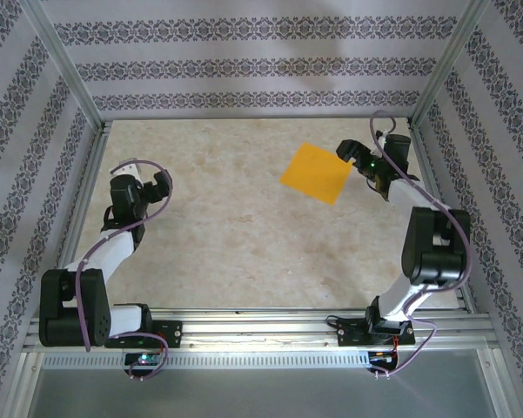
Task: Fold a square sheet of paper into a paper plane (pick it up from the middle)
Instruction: Move the square sheet of paper to the center of the table.
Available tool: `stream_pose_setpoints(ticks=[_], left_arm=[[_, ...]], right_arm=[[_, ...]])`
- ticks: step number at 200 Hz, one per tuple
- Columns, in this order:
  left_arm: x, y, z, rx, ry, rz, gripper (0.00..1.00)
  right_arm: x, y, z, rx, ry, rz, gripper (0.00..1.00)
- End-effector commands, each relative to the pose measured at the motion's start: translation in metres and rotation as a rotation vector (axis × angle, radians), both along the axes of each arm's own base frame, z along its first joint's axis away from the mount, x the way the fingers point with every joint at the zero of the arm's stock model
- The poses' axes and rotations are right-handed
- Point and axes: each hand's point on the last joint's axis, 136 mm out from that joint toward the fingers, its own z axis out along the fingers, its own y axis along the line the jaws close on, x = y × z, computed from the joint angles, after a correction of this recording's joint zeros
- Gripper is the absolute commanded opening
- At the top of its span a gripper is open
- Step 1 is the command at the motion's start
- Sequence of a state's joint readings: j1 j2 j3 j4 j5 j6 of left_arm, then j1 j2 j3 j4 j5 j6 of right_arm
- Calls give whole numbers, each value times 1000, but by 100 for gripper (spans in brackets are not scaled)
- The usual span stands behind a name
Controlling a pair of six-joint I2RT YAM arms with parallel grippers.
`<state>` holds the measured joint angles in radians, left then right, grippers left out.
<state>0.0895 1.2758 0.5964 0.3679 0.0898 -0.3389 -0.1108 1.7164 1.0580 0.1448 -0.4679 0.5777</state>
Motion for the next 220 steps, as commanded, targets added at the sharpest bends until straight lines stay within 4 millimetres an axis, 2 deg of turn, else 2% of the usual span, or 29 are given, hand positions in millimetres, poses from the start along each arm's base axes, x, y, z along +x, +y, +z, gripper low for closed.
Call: stream_pose_setpoints(ticks=[1, 43, 81, 112, 152, 185, 220], left_arm=[[-9, -31, -6, -230, 72, -121, 100], [-18, -58, 3, -328, 112, -251, 100], [-29, -65, 10, -321, 153, -291, 100], [-32, -71, 14, -342, 182, -325, 100], [-36, -85, 19, -348, 241, -371, 100], [-37, -122, 17, -299, 337, -473, 100], [-40, -176, 14, -255, 392, -601, 100]], right_arm=[[-4, 25, -21, 156, 174, 46, 95], [5, 45, -54, 171, 284, 93, 91], [11, 56, -85, 106, 392, 109, 89], [12, 65, -96, 51, 445, 138, 88], [-5, 69, -105, -66, 515, 162, 88], [-25, 78, -115, -115, 589, 223, 89], [-51, 108, -117, -148, 625, 363, 90]])
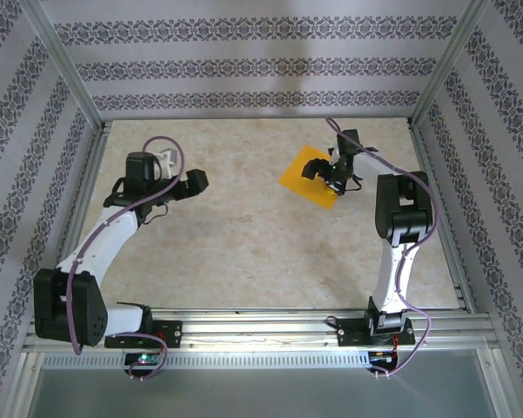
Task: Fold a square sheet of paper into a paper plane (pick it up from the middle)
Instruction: Move the square sheet of paper to the center of the table.
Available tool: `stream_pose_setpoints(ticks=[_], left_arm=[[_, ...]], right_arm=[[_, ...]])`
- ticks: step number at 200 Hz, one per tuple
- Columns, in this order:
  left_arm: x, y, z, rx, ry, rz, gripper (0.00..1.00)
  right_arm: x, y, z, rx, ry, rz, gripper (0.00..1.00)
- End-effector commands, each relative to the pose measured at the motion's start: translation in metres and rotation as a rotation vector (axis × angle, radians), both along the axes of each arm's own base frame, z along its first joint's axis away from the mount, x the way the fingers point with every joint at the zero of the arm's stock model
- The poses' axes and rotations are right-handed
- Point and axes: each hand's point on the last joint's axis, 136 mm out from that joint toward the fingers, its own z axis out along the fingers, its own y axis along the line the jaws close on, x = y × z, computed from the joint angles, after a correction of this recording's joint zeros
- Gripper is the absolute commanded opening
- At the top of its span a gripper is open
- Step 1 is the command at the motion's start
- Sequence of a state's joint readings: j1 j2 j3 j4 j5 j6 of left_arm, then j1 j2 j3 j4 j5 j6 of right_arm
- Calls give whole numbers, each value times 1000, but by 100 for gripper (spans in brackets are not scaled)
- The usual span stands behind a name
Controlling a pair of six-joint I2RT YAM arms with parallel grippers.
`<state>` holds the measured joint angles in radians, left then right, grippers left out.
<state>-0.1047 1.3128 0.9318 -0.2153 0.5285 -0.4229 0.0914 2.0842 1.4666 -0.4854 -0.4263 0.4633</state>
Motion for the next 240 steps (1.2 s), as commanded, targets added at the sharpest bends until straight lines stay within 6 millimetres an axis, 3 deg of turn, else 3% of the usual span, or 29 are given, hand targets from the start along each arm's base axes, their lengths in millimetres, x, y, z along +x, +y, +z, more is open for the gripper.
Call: stream_pose_setpoints(ticks=[1, 26, 56, 75, 94, 113, 135, 183, 207, 240], left_arm=[[-12, -29, -11, 47, 62, -92, 100], [-12, -56, -10, 31, 62, -144, 100], [-14, -66, -12, 35, 64, -175, 100], [-16, -62, -13, 61, 68, -175, 100], [-17, -62, -12, 62, 60, -178, 100], [-18, -65, -11, 44, 58, -184, 100], [-17, -70, -12, 13, 69, -198, 100], [-14, -83, -16, -19, 93, -225, 100], [-15, -87, -19, -14, 112, -235, 100], [-16, -85, -23, 16, 136, -237, 100]], right_arm=[[-30, 20, -10, -33, 84, 122, 90], [-54, 43, -15, -46, 115, 236, 91], [-81, 72, -13, -29, 112, 352, 91], [-93, 90, 5, 22, 82, 430, 90], [-92, 103, 29, 101, 13, 458, 91], [-71, 88, 43, 139, -38, 348, 91], [-57, 76, 42, 112, -34, 302, 89], [-41, 60, 10, -25, 27, 224, 87], [-44, 70, 5, -9, 32, 274, 87], [-62, 81, -7, -7, 70, 363, 85]])
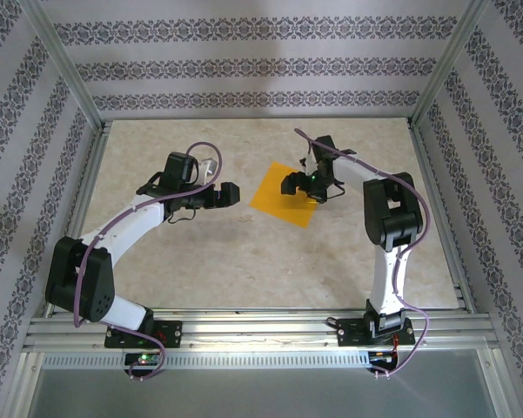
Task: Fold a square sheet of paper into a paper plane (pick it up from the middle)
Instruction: Move the square sheet of paper to the center of the table.
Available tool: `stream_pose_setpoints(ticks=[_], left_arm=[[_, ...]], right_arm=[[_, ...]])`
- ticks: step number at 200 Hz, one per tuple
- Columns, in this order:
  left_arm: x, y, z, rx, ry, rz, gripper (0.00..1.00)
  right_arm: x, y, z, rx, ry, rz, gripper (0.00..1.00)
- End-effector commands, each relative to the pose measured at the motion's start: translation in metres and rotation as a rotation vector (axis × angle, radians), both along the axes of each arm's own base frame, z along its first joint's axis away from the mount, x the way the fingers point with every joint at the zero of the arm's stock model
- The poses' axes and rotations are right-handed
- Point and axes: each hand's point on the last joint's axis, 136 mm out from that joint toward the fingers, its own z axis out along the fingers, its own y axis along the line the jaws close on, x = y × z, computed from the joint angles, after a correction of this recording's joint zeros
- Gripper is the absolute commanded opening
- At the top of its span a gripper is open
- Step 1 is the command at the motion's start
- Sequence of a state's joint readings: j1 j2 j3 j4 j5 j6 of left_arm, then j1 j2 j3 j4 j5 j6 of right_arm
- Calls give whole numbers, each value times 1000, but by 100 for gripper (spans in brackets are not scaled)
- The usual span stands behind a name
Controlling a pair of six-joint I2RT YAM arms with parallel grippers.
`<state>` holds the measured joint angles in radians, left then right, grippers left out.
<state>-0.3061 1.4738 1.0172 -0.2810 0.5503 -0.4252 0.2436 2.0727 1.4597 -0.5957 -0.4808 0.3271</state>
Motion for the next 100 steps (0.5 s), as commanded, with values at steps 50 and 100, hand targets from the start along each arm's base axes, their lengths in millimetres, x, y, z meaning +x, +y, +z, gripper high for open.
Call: stream_pose_setpoints(ticks=[50, 100], left_arm=[[0, 2, 10, 56, -15, -5, 100], [-6, 22, 5, 131, -19, 67, 100]], right_arm=[[-58, 39, -14, 2, 38, 262, 84], [-104, 71, -19, 28, 43, 410, 84]])
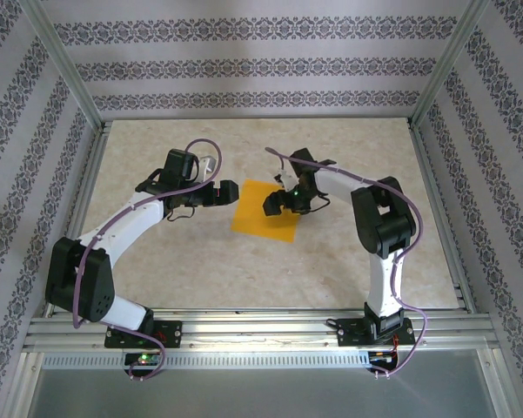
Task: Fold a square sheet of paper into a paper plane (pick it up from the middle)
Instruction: Move the square sheet of paper to the center of the table.
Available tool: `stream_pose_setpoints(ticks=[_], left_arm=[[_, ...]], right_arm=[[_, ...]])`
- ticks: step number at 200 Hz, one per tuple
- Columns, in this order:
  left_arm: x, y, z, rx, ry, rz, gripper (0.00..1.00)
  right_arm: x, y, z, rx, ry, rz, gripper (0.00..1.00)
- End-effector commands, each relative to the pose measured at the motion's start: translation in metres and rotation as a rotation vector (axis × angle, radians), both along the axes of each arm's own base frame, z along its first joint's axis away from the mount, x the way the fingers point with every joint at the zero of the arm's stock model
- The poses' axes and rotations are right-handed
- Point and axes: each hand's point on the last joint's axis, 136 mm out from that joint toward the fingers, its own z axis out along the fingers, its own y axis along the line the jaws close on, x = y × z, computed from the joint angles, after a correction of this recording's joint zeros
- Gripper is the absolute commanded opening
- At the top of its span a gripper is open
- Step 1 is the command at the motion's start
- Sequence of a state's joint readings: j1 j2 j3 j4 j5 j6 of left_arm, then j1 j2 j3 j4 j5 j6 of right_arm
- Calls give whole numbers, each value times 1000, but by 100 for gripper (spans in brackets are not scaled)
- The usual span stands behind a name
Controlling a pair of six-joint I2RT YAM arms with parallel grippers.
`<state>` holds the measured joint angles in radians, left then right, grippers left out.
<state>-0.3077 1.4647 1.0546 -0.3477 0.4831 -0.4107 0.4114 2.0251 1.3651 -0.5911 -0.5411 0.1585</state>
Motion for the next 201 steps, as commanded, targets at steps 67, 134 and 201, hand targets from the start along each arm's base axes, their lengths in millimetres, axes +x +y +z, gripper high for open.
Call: stream_pose_setpoints(ticks=[67, 134, 201], left_arm=[[-12, 36, 13, 119, -112, 136, 100], [-13, 8, -2, 11, 19, 90, 96], [-20, -38, -55, 344, 237, 8, 79]], right_arm=[[-82, 41, -5, 75, 89, 175, 85], [-55, 41, 62, 245, -67, -17, 86], [-31, -88, 53, -1, -160, -480, 89]])
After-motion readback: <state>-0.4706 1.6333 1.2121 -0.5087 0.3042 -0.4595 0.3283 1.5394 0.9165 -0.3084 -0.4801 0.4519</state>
